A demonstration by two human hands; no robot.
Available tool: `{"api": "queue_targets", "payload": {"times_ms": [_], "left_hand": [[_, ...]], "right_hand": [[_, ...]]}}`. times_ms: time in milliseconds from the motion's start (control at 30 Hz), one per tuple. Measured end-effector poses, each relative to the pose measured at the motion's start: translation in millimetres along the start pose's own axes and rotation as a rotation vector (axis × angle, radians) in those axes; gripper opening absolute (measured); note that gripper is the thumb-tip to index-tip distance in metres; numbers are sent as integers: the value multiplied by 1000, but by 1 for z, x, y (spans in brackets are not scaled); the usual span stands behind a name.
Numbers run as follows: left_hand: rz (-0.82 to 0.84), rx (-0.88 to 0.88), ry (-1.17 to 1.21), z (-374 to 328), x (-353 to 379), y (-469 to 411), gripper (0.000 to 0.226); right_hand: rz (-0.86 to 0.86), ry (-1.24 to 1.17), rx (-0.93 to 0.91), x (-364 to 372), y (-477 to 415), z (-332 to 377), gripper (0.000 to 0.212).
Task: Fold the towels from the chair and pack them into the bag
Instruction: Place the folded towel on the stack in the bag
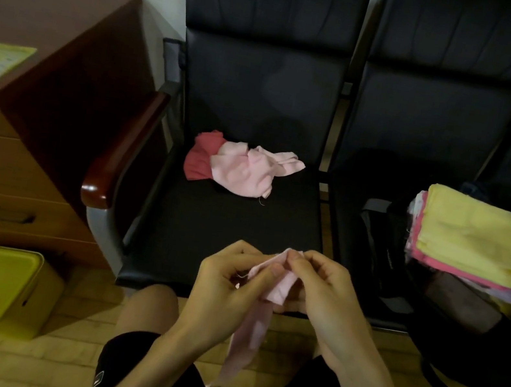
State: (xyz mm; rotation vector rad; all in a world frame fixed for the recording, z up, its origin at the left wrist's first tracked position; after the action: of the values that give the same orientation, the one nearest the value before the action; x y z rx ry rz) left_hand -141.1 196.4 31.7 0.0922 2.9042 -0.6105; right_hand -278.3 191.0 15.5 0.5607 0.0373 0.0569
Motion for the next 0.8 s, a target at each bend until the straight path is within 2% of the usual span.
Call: {"api": "queue_targets", "payload": {"times_ms": [67, 133, 200, 267, 333, 400, 500, 567, 667, 733, 767, 800], "left_hand": [[42, 15, -2, -1, 3, 0, 19], [107, 52, -33, -4, 7, 0, 30], [127, 145, -162, -8, 8, 0, 39], [84, 250, -305, -13, 4, 1, 33], [48, 281, -355, -13, 0, 2, 23], [31, 240, -309, -10, -4, 0, 15], [25, 84, -130, -4, -9, -9, 19], [56, 34, -88, -4, -9, -16, 20], [127, 43, -67, -12, -7, -28, 21], [169, 64, -67, -19, -4, -35, 24], [191, 71, -69, -23, -3, -38, 25], [211, 79, -69, -26, -2, -41, 26]], "right_hand": [[3, -14, 18, -1, 0, -1, 26], [-21, -12, 28, -4, -1, -1, 25], [-8, -18, 47, -3, -2, -2, 22], [62, -30, 74, 3, -1, -3, 19], [128, -12, 77, 7, 4, -1, 20], [193, 24, 63, 9, 8, 0, 21], [217, 17, 43, 3, 12, -4, 19], [86, 48, 4, -12, 5, -11, 20], [-148, 198, -17, -37, -14, -28, 49], [-118, 233, -8, -37, -27, -34, 68], [-63, 224, 3, -33, -33, -38, 68], [8, 214, 18, -26, -35, -39, 59]]}}
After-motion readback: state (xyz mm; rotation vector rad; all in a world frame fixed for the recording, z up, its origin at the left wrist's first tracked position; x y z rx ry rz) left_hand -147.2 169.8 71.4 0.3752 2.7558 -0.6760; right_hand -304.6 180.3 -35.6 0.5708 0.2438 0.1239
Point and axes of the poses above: each hand's wrist, its own y-axis away from the middle knuckle, its own x-axis out of the palm, z = x × y, the point moved 9 cm from there along -y, towards the middle knuckle, and after that the axes turned 14 degrees about x, right-handed, at the moved point
